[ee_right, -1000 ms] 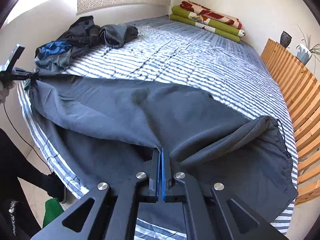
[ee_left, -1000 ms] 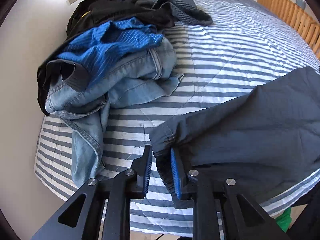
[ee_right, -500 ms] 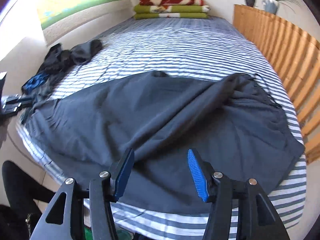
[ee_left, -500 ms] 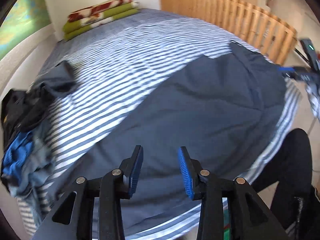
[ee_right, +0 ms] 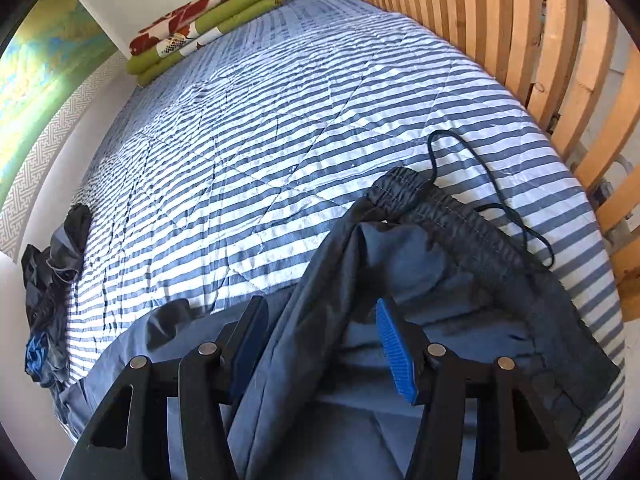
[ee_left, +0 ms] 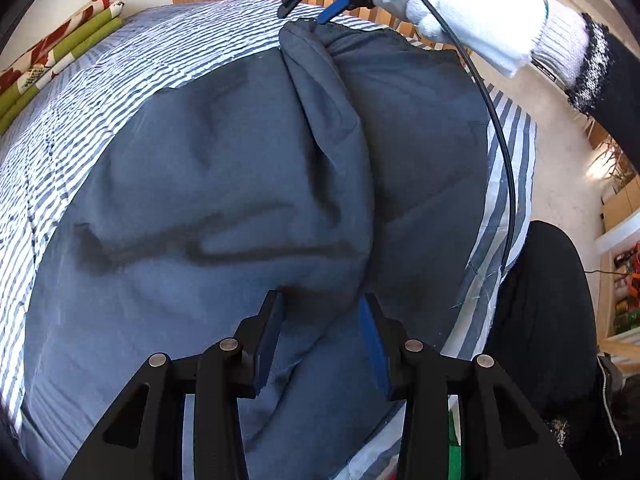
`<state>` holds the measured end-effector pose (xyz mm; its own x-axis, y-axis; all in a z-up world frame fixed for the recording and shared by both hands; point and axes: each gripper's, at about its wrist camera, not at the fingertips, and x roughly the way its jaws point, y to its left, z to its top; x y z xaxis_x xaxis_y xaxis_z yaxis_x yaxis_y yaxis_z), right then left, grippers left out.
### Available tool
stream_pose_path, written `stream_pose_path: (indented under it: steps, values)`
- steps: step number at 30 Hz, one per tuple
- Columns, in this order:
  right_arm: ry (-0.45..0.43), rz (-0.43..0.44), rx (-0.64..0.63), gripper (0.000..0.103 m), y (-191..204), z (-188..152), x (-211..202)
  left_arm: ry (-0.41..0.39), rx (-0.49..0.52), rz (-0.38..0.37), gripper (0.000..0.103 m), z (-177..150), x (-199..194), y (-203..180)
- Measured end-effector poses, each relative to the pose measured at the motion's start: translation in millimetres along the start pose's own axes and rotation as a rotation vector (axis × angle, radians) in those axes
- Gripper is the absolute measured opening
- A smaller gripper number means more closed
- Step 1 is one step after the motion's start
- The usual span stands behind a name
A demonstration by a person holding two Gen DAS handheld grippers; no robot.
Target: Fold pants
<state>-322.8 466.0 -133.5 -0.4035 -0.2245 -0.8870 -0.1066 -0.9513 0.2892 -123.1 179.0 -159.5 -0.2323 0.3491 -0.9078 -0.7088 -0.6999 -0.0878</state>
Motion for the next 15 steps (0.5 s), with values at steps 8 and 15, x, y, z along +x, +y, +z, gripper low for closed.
stream_pose_path:
  steps: [8, 15]
  values:
    - [0.054, -0.117, -0.021, 0.045, 7, 19, 49, 0.018, -0.03, -0.038, 0.009, 3, 11, 12]
    - [-0.07, -0.063, 0.011, 0.004, -17, 3, -6, -0.025, -0.025, -0.037, 0.002, 4, -6, 10]
